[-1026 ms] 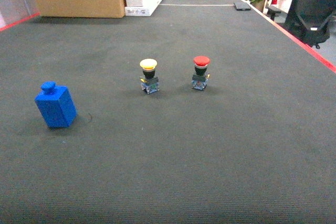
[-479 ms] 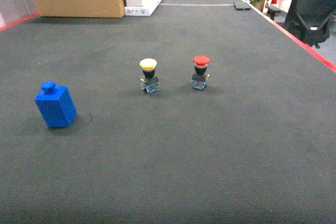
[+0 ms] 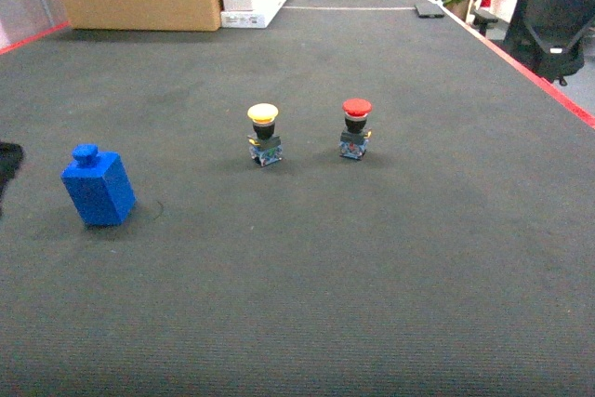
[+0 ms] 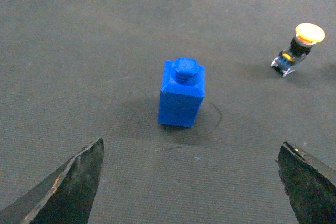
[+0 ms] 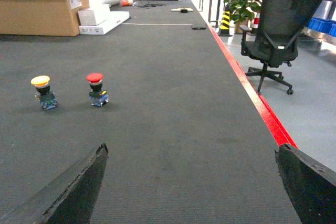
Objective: Pick blue part to blue bin on bottom shelf
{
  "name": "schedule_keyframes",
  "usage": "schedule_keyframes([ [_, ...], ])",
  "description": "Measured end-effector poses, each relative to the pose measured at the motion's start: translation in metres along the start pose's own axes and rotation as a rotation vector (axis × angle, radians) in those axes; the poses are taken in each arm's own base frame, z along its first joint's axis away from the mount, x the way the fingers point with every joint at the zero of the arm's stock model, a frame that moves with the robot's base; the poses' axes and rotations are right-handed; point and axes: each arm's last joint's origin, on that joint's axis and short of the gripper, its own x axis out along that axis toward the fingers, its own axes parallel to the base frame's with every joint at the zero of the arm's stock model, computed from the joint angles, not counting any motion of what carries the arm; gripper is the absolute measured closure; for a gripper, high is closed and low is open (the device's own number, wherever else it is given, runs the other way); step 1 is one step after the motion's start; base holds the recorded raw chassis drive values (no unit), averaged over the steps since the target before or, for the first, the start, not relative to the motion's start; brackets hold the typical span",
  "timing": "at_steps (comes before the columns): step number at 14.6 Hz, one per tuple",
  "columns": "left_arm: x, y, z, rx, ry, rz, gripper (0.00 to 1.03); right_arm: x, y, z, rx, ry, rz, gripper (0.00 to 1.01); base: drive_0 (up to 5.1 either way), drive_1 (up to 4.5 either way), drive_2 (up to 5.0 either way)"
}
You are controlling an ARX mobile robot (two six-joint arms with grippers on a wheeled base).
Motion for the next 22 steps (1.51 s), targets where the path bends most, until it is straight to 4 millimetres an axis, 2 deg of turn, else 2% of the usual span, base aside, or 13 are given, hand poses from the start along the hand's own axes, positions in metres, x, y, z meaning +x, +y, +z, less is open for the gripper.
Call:
schedule_keyframes([
  [3, 0.046, -0.006, 0.004, 0.02, 0.037, -0.036, 0.05, 0.0, 0.0, 0.0, 0.0, 0.0, 0.0, 0.03, 0.0, 0.0, 0.0],
  [5, 0.076, -0.005, -0.007, 0.038, 0.075, -0.037, 0.05, 0.0, 0.0, 0.0, 0.0, 0.0, 0.0, 0.03, 0.0, 0.0, 0.0],
  [7, 0.099, -0.003, -0.021, 0.04, 0.105, -0.029, 0.05, 0.0, 0.0, 0.0, 0.0, 0.0, 0.0, 0.03, 0.0, 0.0, 0.0],
  [11, 0.138, 0.001, -0.032, 0.06, 0.145, -0.025, 0.05, 0.0, 0.0, 0.0, 0.0, 0.0, 0.0, 0.03, 0.0, 0.0, 0.0],
  [13, 0.17, 0.004, -0.028, 0.071, 0.144, -0.011, 0.05, 0.0, 0.0, 0.0, 0.0, 0.0, 0.0, 0.03, 0.0, 0.0, 0.0],
  [15, 0.18, 0.007, -0.028, 0.07, 0.156, 0.004, 0.05, 0.0, 0.0, 0.0, 0.0, 0.0, 0.0, 0.03, 0.0, 0.0, 0.0],
  [17, 0.183, 0.007, -0.025, 0.076, 0.171, 0.006, 0.15, 0.0, 0.0, 0.0, 0.0, 0.0, 0.0, 0.03, 0.0, 0.0, 0.0],
  [20, 0.183, 0.007, -0.027, 0.074, 0.194, -0.007, 0.44, 0.0, 0.0, 0.0, 0.0, 0.0, 0.0, 0.03, 0.0, 0.0, 0.0],
  [21, 0.178, 0.007, -0.028, 0.07, 0.198, -0.004, 0.54, 0.0, 0.0, 0.0, 0.0, 0.0, 0.0, 0.03, 0.0, 0.0, 0.0],
  [22, 0.17, 0.007, -0.028, 0.057, 0.195, -0.004, 0.58, 0.0, 0.0, 0.0, 0.0, 0.0, 0.0, 0.03, 0.0, 0.0, 0.0],
])
